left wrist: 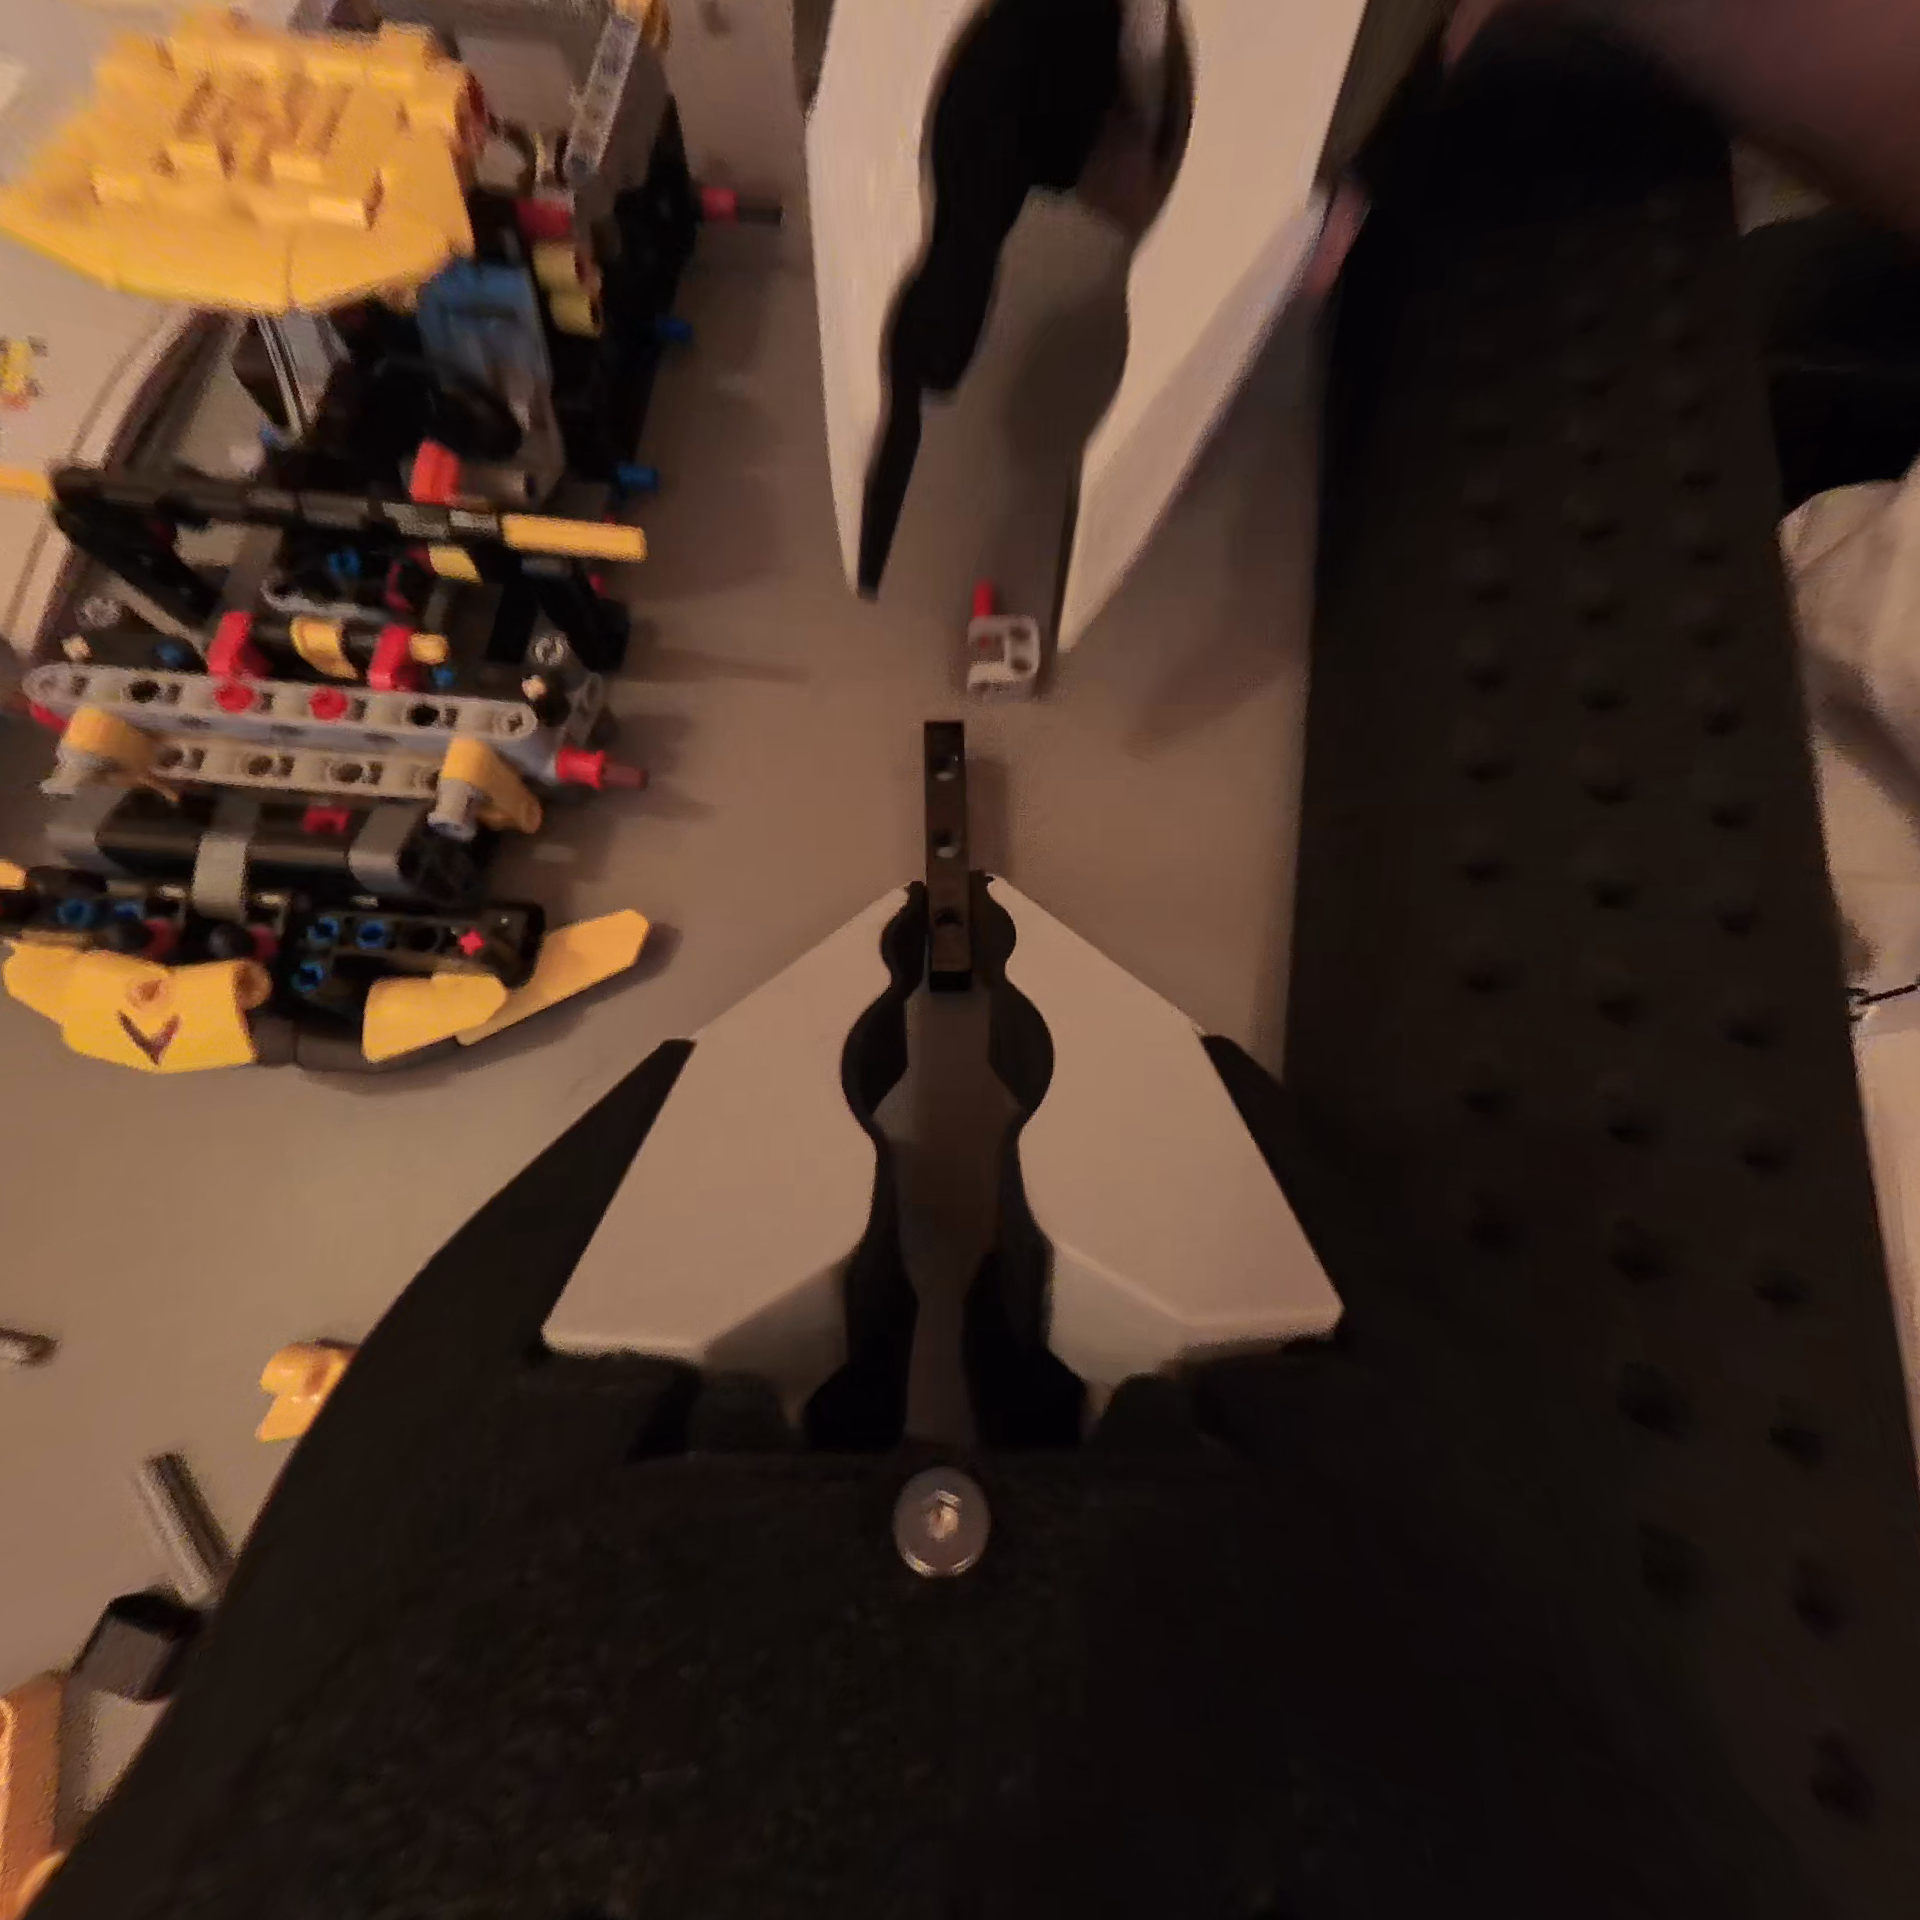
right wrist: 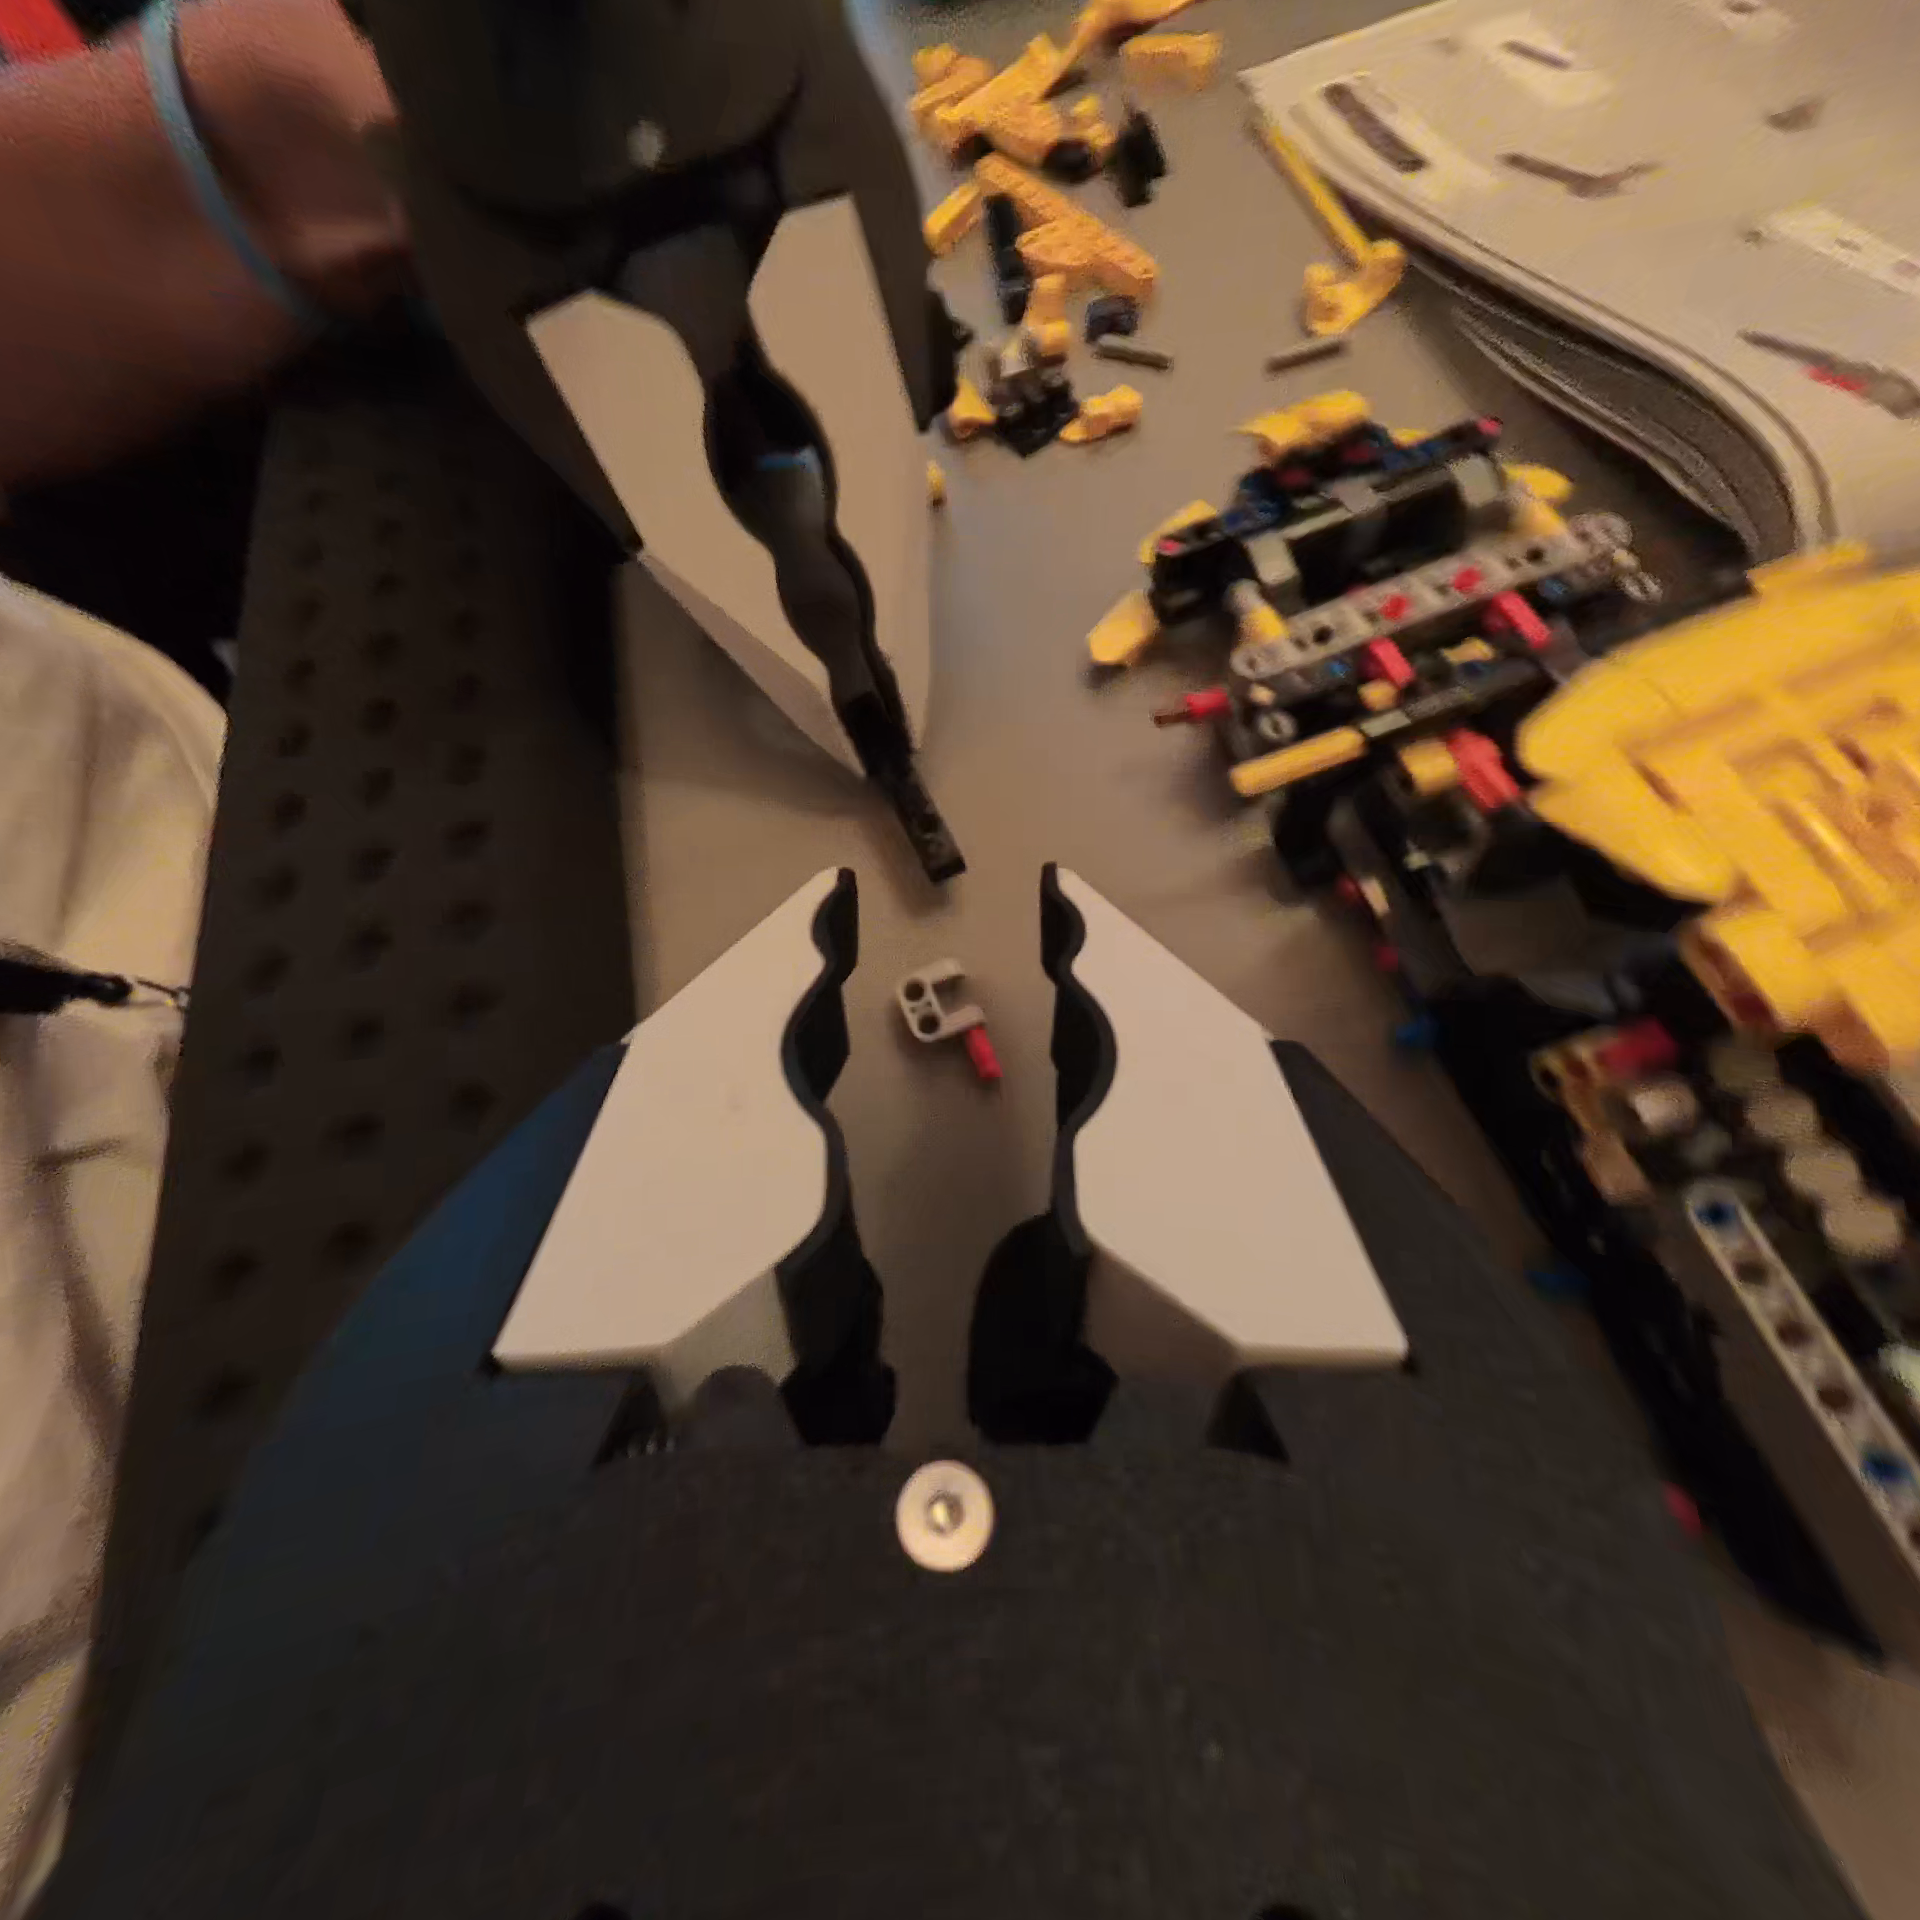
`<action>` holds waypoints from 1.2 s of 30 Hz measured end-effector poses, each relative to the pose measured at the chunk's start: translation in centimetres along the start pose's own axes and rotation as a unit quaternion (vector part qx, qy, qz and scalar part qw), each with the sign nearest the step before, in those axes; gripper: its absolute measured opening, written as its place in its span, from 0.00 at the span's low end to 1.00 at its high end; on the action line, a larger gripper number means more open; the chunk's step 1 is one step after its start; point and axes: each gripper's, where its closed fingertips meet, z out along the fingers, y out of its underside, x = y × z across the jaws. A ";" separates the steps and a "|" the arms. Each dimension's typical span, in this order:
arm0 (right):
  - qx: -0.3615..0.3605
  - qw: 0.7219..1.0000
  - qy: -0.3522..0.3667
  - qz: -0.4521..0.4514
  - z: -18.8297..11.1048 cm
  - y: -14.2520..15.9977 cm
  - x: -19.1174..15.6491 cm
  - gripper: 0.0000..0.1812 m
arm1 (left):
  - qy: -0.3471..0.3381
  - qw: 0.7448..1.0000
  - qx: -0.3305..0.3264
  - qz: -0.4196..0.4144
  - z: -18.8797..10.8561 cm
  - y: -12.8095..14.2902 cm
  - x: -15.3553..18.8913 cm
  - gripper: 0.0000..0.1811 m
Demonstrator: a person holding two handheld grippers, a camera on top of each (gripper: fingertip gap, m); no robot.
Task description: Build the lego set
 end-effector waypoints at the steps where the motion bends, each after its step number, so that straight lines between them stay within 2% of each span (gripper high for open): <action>1: -0.015 1.000 -0.005 -0.023 0.6 0.0 -0.5 0.19 | 0.005 1.000 0.012 0.005 -0.3 -0.6 0.3 0.04; 3: -0.035 0.998 -0.021 -0.049 1.3 0.1 -1.2 0.14 | 0.012 0.999 0.028 0.012 -0.9 -1.6 0.8 0.04; 6: 0.004 0.997 -0.029 -0.064 0.9 -1.4 -1.8 0.05 | 0.018 0.999 0.039 0.017 -1.5 -2.2 1.3 0.04; 9: 0.002 0.997 -0.043 -0.057 0.7 -1.3 -2.2 0.05 | 0.023 0.997 0.076 0.011 -2.3 -3.2 1.5 0.04; 13: 0.093 0.992 -0.078 -0.015 -0.9 -3.7 -2.6 0.04 | 0.029 0.984 0.174 -0.007 -4.2 -5.9 1.3 0.05; 16: 0.123 0.988 -0.092 -0.006 -1.3 -4.5 -2.9 0.04 | 0.040 0.979 0.201 -0.008 -4.8 -6.8 1.6 0.06; 24: 0.145 0.984 -0.100 -0.009 -1.6 -5.1 -3.2 0.04 | 0.041 0.980 0.195 -0.014 -4.5 -6.4 1.7 0.09; 30: 0.152 0.982 -0.112 -0.011 -1.7 -5.4 -3.5 0.04 | 0.059 0.978 0.200 -0.009 -4.1 -6.7 2.5 0.04; 36: 0.156 0.981 -0.113 -0.008 -1.8 -5.4 -3.4 0.04 | 0.053 0.975 0.214 -0.015 -4.0 -7.1 2.3 0.05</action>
